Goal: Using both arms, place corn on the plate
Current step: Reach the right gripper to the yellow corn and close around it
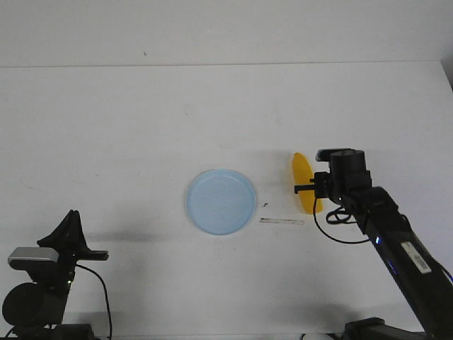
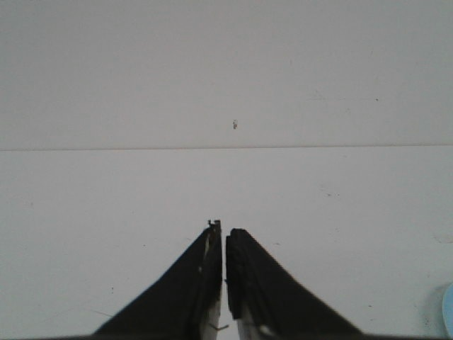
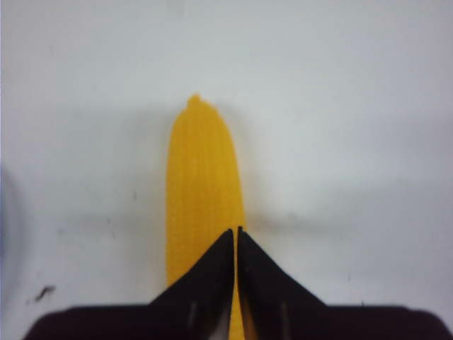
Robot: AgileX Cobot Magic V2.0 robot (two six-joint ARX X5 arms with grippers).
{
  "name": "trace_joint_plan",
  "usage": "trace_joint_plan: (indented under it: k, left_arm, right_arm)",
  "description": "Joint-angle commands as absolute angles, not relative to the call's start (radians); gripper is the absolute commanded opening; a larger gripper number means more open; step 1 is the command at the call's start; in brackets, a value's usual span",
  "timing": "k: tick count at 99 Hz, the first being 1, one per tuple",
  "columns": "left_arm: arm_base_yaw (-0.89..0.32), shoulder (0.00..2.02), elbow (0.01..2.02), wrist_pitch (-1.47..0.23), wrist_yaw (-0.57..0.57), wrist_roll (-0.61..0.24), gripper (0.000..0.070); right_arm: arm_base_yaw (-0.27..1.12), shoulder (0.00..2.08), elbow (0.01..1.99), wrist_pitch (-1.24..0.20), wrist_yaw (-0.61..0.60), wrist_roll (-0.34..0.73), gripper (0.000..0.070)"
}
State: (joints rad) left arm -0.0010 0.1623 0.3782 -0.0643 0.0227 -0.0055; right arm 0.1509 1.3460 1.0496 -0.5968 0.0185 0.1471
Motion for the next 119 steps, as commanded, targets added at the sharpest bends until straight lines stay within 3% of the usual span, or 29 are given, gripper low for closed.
trace_joint_plan:
  k: [1,15,19,27,32,47,61,104,119]
  left_arm:
    - [0.000,0.160,0.388,-0.051,0.018,0.007,0.0001]
    - [0.000,0.160,0.388,-0.051,0.018,0.008,0.0001]
    - [0.000,0.160,0.388,-0.051,0.018,0.007,0.0001]
    - [0.000,0.160,0.388,-0.051,0.018,0.007,0.0001]
    - [0.000,0.160,0.388,-0.051,0.018,0.007,0.0001]
    - [0.000,0.160,0.388,-0.051,0.018,0.007,0.0001]
    - [0.000,0.160,0.388,-0.051,0.018,0.007,0.0001]
    - [0.000,0.160,0.388,-0.051,0.018,0.007,0.0001]
    - [0.000,0.160,0.388,-0.051,0.018,0.007,0.0001]
  right_arm:
    - [0.154,1.423,1.160,-0.667,0.019,0.163,0.0005]
    - [0.156,1.547,1.319,-0.817,0.019,0.189,0.0036]
    - [0.161,1.576,1.352,-0.840,0.025,0.188,0.0117]
    - [0.171,1.611,1.381,-0.844,0.017,0.186,0.0344]
    - [0.175,1.625,1.383,-0.838,0.006,0.186,0.0426]
    - [0.186,1.658,1.382,-0.847,-0.028,0.186,0.0447]
    - [0.187,1.686,1.380,-0.846,-0.028,0.184,0.0582]
    - [0.187,1.795,1.379,-0.852,-0.027,0.163,0.0581]
    - [0.187,1.815,1.379,-0.852,-0.030,0.158,0.0463]
